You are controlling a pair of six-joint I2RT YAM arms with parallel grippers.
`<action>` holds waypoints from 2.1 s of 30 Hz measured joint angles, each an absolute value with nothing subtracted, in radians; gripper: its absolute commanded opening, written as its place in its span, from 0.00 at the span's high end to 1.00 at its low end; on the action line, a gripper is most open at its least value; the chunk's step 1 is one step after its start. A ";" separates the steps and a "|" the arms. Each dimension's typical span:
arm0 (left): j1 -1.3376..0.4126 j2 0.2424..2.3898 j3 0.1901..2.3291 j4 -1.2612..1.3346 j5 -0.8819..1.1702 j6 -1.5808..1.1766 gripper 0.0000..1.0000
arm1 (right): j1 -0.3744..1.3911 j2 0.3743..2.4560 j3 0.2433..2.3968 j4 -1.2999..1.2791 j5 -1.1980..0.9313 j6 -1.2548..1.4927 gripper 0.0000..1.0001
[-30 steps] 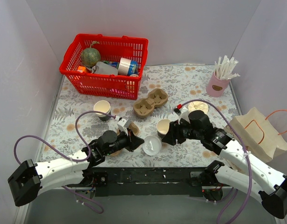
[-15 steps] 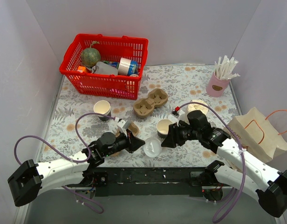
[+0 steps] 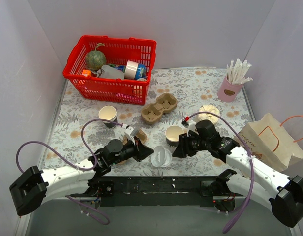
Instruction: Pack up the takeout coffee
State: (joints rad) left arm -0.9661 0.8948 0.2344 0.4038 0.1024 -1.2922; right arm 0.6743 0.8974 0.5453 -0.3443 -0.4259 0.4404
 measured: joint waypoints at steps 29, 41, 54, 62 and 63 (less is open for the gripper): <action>-0.966 0.877 0.540 -0.111 -0.199 -1.536 1.00 | 0.674 0.799 0.590 -0.343 -0.298 0.363 0.32; -0.966 0.887 0.670 -0.604 -0.466 -1.752 1.00 | 0.899 0.839 0.532 -0.371 -0.126 0.445 0.34; -0.966 0.804 0.661 -0.682 -0.491 -1.796 1.00 | 1.055 1.056 0.487 -0.253 0.099 0.558 0.47; -0.966 0.800 0.641 -0.673 -0.490 -1.795 1.00 | 1.064 1.147 0.487 -0.208 0.093 0.561 0.65; -0.966 0.799 0.640 -0.673 -0.490 -1.795 1.00 | 1.065 1.156 0.487 -0.207 0.091 0.563 0.67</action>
State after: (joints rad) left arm -0.9661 0.7994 0.6399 -0.6727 -0.4900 -1.7954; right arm 1.0645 1.1557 0.4866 -0.2073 0.0910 0.5629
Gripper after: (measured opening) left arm 0.009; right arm 0.412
